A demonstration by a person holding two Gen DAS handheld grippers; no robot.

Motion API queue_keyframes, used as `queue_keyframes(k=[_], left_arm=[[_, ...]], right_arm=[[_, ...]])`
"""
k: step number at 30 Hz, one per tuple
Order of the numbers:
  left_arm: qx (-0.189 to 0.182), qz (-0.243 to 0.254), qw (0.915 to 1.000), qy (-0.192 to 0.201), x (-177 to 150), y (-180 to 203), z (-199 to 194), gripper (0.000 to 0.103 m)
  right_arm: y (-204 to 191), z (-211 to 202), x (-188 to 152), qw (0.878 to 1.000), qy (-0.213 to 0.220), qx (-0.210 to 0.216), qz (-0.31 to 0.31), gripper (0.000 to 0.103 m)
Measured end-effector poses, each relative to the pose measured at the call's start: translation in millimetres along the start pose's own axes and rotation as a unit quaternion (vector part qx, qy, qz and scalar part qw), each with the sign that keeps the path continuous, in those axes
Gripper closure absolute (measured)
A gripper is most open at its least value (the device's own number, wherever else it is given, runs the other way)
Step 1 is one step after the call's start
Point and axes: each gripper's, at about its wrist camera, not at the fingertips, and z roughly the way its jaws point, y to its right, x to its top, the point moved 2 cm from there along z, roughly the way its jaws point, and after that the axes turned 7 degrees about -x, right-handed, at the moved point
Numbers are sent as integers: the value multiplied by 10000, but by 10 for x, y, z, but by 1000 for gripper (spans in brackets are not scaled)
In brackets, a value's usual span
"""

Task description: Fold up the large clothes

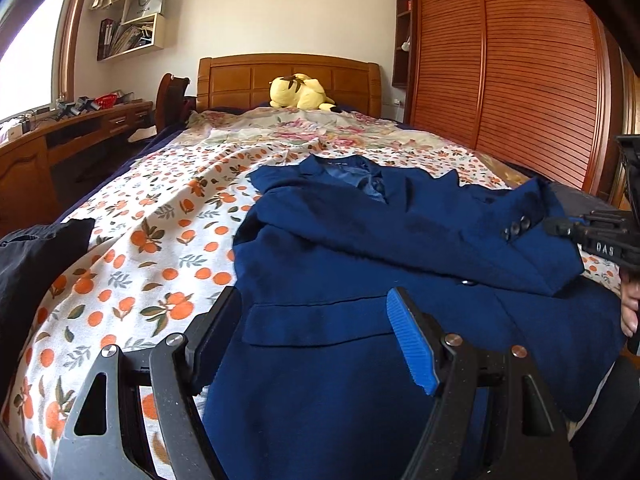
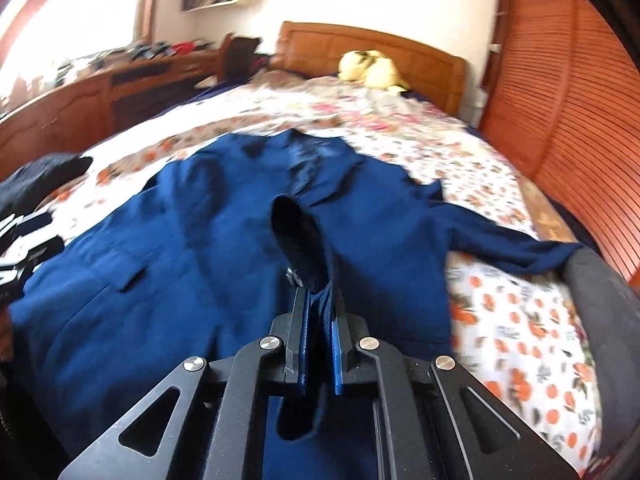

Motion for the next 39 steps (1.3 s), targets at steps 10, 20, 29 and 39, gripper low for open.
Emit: queue_keyframes(k=[10, 20, 29, 39], left_arm=[[-219, 76, 9997, -25, 77, 309, 147, 27], [-337, 308, 9989, -135, 82, 623, 361, 27], [-307, 402, 9984, -259, 66, 701, 448, 27], [-271, 424, 9981, -353, 49, 716, 501, 27]], right_arm=[[159, -61, -183, 9972, -221, -720, 12, 73], [203, 199, -179, 9986, -435, -246, -152, 60], [459, 595, -354, 9947, -931, 77, 429, 55], [602, 544, -231, 9958, -817, 238, 347, 54]])
